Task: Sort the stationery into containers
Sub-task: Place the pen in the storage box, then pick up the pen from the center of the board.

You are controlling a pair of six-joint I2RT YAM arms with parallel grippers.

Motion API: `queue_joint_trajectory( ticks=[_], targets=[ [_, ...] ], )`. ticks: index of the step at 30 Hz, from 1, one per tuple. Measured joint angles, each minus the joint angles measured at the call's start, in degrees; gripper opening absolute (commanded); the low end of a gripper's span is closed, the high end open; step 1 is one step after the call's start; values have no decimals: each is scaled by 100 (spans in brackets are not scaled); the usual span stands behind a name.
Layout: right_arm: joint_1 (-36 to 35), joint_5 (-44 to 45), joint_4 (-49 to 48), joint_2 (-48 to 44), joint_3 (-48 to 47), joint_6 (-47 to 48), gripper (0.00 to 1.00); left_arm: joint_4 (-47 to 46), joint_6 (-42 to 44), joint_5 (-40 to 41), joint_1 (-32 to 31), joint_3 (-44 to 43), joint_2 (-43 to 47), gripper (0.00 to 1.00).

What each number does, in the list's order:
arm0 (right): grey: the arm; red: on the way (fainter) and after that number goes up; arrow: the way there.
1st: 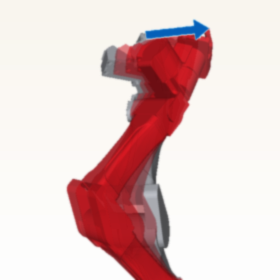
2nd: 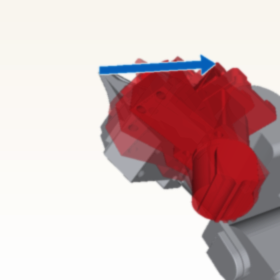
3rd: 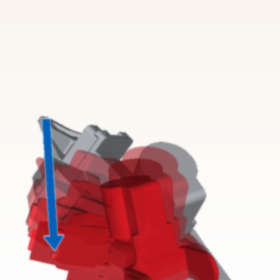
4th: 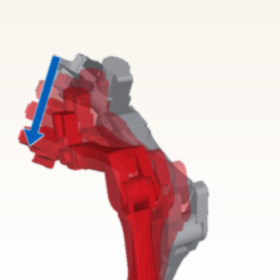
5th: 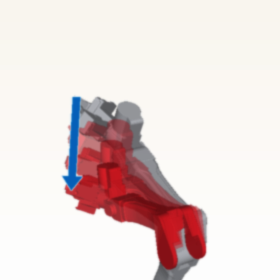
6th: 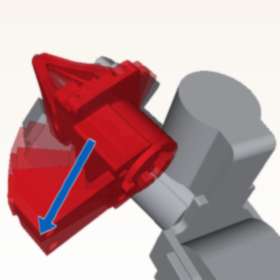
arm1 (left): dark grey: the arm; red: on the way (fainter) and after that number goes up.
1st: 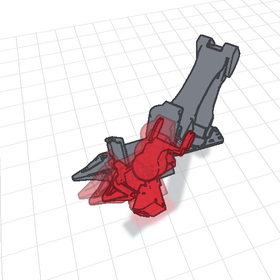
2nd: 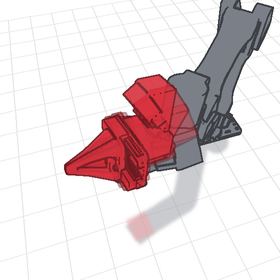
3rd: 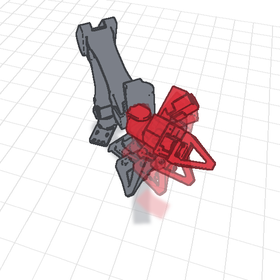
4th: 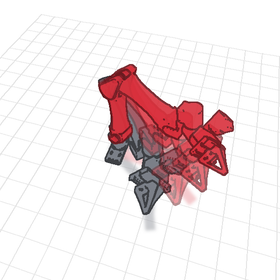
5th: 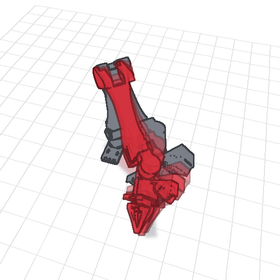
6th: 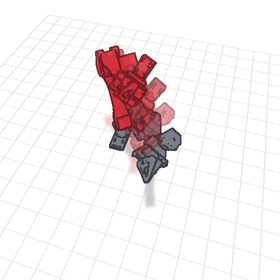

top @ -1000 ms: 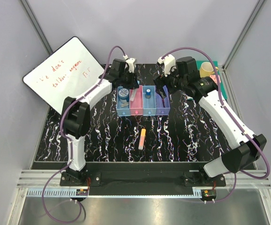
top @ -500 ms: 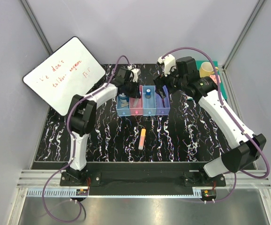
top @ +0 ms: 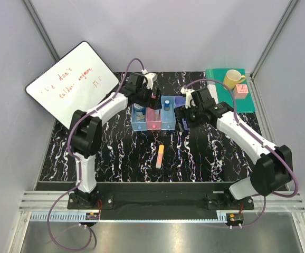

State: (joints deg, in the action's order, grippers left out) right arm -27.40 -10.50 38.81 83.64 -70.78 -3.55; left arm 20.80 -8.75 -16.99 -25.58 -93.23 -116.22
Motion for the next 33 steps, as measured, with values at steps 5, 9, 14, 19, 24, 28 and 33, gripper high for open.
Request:
queue_joint_trajectory(
  ticks=[5, 9, 14, 19, 24, 28, 33],
  targets=[
    [-31, -223, -70, 24, 118, -328, 85, 225, 352, -13, 33, 328, 857, 99],
    [-315, -254, -120, 68, 260, -424, 85, 402, 962, -35, 66, 664, 2006, 99],
    [-772, -273, -129, 227, 297, -354, 86, 616, 1989, -186, 28, 1150, 3268, 99],
    [-1016, -262, -153, 446, 352, -118, 85, 973, 3145, -70, -369, 2404, 3956, 99],
    [-1464, -247, -160, 551, 503, 120, 85, 1469, 4022, 291, -793, 3460, 4192, 99],
    [-1698, -240, -179, 798, 505, 208, 85, 1436, 4441, 721, -979, 3744, 4605, 99],
    [-1757, -98, -256, 1355, 479, 249, 86, 881, 4658, 1241, -1421, 4100, 4916, 99]
  ],
)
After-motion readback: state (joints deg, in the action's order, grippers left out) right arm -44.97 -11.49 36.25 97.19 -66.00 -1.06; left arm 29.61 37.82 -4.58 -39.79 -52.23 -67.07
